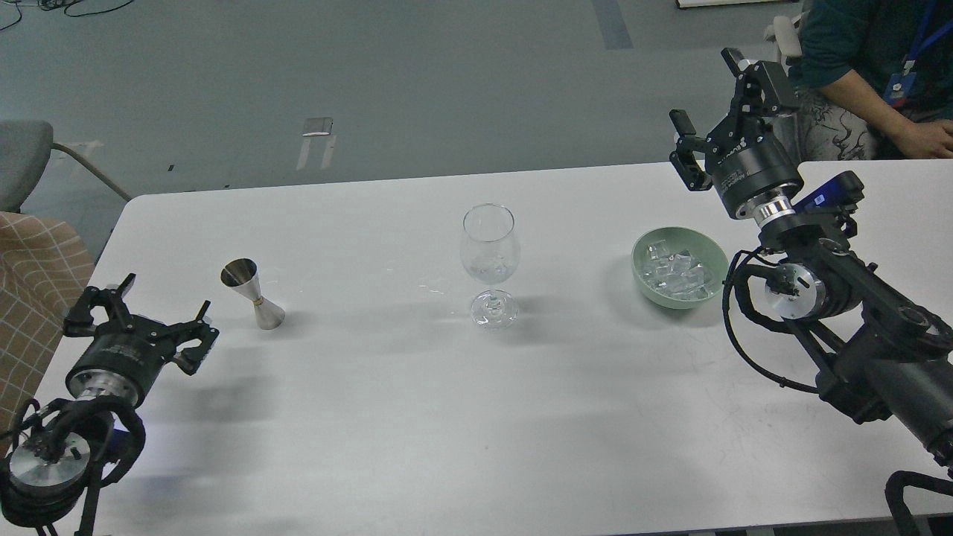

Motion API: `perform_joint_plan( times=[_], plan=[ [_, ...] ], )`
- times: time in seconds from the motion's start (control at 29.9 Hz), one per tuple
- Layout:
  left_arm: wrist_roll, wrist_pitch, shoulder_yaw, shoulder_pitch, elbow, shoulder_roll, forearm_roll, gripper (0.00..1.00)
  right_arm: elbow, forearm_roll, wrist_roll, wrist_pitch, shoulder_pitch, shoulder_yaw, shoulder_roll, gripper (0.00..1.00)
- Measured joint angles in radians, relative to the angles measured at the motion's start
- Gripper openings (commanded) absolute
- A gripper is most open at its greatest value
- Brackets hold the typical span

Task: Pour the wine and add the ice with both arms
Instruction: 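Open the left gripper, release the jigger, and pull the arm back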

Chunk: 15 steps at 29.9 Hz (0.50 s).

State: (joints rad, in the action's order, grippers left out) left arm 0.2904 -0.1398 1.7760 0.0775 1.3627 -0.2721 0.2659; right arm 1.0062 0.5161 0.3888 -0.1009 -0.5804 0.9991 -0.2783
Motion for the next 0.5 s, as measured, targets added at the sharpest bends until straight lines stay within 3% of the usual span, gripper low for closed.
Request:
perform_joint_plan(
  times=[0.2,0.3,0.4,0.5],
  plan=[
    [-0.023,-0.139,0.011,-0.004,-0.002,-0.173,0.036,0.98,0.059,0.119,-0.019,0.001,0.005,-0.013,-0.108,1.0],
    [-0.061,-0.193,0.012,-0.024,-0.002,-0.24,0.121,0.98,0.093,0.202,-0.019,0.003,0.005,-0.046,-0.176,1.0],
    [-0.106,-0.252,0.01,-0.09,-0.002,-0.268,0.27,0.98,0.161,0.309,-0.018,0.03,0.015,-0.099,-0.266,1.0],
    [-0.117,-0.266,0.005,-0.164,-0.001,-0.27,0.339,0.98,0.225,0.459,-0.017,0.074,0.038,-0.153,-0.338,1.0]
  ],
)
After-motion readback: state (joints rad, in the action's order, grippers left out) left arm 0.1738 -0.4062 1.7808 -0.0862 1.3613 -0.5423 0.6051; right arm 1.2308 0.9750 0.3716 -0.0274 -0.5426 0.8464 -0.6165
